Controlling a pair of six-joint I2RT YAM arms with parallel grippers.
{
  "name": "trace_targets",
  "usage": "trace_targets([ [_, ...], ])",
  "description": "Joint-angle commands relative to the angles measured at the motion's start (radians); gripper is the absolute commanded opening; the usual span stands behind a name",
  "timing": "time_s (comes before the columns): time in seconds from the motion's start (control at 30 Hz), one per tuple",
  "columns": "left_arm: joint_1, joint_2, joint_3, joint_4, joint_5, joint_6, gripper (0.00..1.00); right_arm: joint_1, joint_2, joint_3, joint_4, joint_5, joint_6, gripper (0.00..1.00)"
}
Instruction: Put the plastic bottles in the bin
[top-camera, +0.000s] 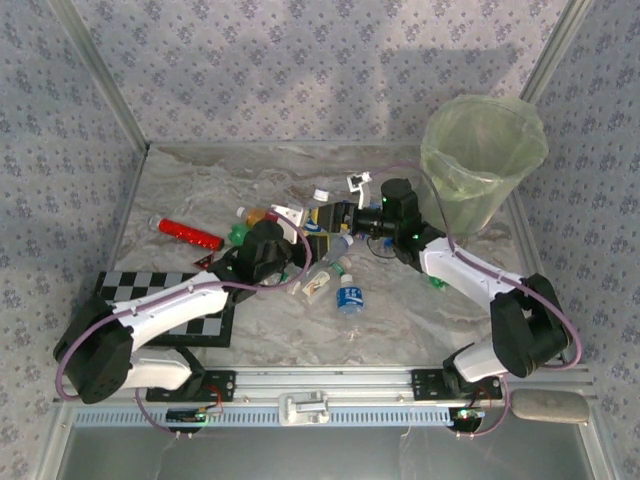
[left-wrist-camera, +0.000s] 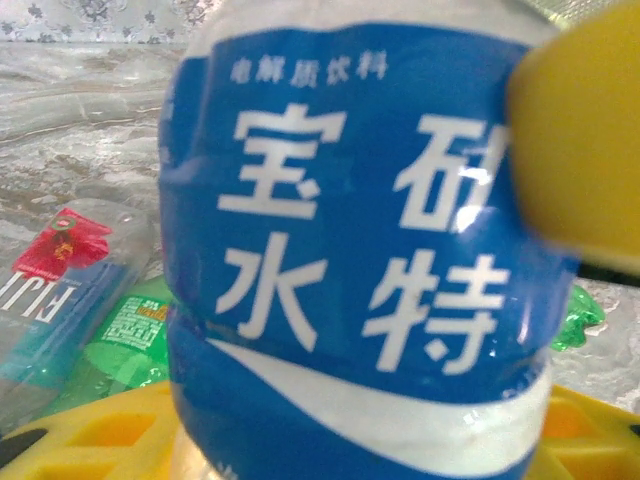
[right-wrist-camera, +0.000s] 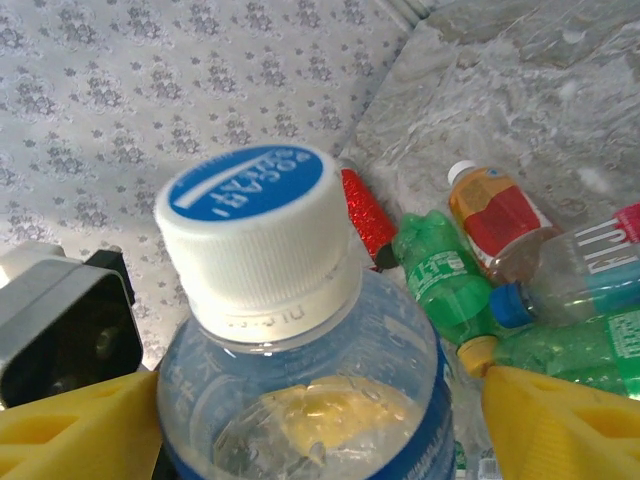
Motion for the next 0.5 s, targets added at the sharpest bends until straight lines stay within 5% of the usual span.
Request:
trace_targets([
  [0.0,0.009,0.004,0.040,0.039,0.044,-0.017,0.48,0.010,0.017,0.021,0.036,-0.043,0.012,0.83],
  [0.13,0.010,0.006,0.045,0.048,0.067,-0.024,0.49,0.017,0.028,0.034,0.030,-0.048,0.005,0.81],
  [0.47,0.012,-0.006,0.032,0.041,0.067,-0.033,0.57,0.010,0.034,0.028,0.034,-0.026,0.002,0.58],
])
